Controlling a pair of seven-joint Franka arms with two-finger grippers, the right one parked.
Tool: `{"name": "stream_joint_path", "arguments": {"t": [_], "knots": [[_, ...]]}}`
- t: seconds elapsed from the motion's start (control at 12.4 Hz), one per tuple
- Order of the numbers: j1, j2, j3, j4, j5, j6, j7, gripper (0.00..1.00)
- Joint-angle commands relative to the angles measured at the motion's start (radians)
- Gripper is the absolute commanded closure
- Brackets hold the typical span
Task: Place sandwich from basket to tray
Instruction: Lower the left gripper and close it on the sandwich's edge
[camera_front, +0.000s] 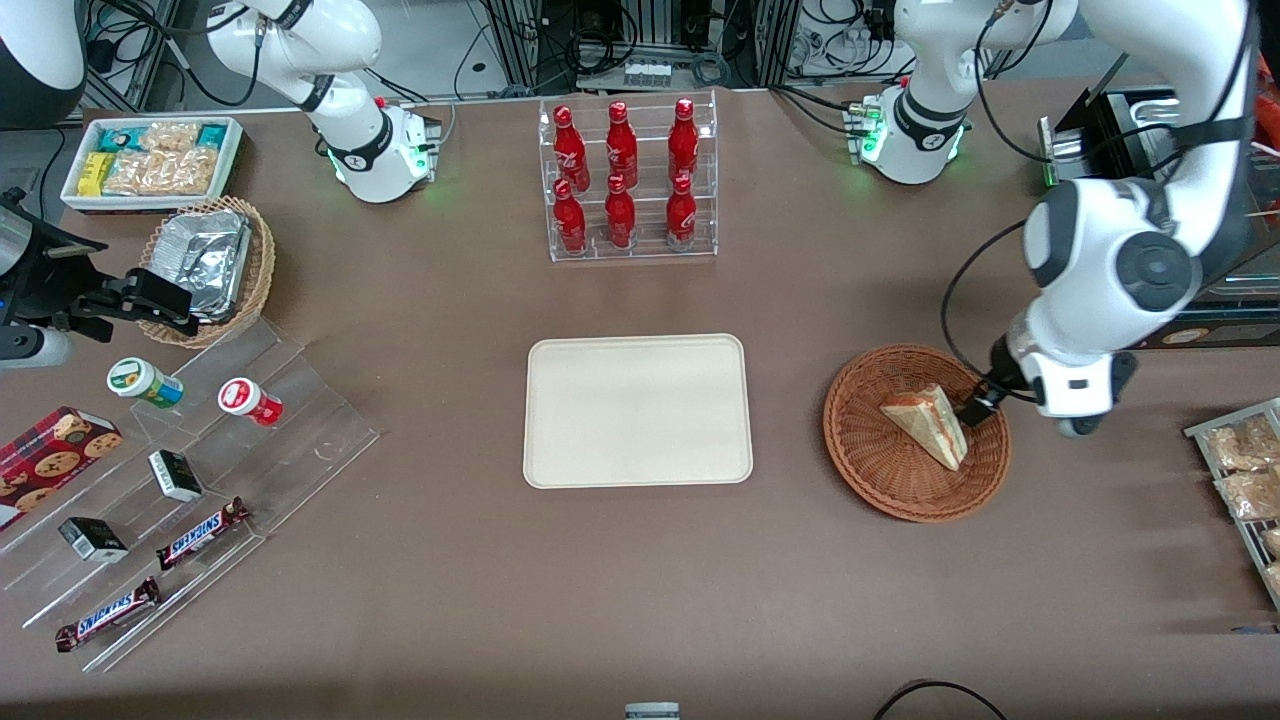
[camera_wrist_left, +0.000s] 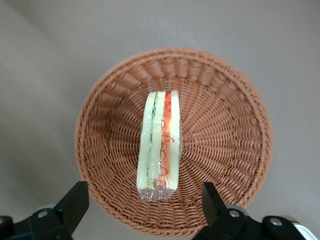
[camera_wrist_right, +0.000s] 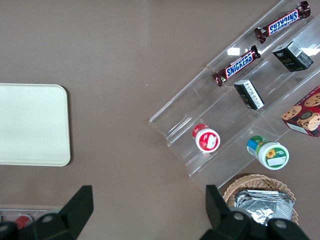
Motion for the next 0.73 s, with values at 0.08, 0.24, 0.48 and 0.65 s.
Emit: {"name": "stream_joint_path", "arguments": {"t": [0.08,0.24,0.48,0.65], "knots": [[-0.006,-0.001,0.005,-0.088,-0.007,0.118,-0.017,0.0],[-0.018,0.026,0.005,-0.086,-0.007,0.145,-0.017,0.0],[-0.02,0.069,0.005,-0.088,-0.007,0.182,-0.017,0.0],[-0.02,0.086,0.005,-0.088,-0.004,0.193,-0.017,0.0]]}}
